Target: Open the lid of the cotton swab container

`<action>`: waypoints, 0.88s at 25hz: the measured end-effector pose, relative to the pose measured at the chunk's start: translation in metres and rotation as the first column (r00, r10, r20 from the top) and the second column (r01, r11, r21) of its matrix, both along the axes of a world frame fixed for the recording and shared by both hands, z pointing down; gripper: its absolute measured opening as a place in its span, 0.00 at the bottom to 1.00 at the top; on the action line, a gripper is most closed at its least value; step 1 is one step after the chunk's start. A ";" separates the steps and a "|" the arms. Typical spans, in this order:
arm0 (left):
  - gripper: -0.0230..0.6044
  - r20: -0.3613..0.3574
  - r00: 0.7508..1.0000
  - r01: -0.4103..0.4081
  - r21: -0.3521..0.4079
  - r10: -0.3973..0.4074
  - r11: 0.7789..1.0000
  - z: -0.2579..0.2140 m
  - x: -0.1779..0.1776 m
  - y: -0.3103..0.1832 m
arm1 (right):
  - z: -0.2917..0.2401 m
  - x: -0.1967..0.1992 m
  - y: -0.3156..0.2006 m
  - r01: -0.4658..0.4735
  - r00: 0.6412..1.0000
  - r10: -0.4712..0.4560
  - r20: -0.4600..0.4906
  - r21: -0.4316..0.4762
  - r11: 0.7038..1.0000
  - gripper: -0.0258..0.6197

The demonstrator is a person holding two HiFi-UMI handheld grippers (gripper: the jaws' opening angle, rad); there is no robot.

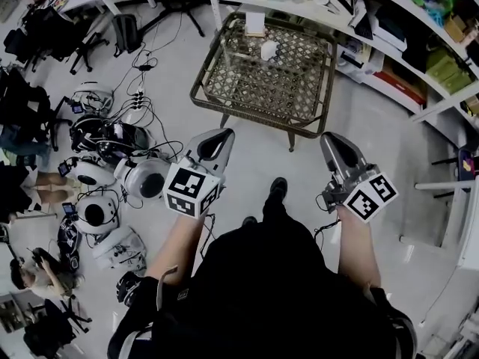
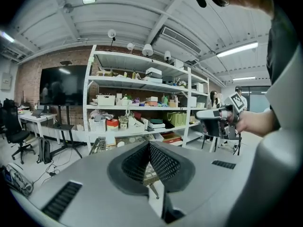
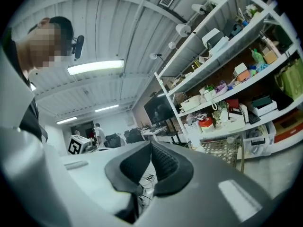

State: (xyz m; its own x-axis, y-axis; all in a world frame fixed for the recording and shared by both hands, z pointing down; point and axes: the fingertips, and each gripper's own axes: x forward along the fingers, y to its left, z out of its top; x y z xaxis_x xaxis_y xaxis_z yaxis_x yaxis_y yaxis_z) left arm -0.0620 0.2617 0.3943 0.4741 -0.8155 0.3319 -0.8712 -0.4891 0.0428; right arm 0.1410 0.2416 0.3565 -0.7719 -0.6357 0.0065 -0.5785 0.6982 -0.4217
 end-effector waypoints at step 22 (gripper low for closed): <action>0.05 0.034 0.999 0.030 -0.001 -0.030 1.000 0.000 0.079 -0.157 | 0.025 0.010 -0.134 0.076 0.965 -0.050 -0.257 0.092 0.993 0.06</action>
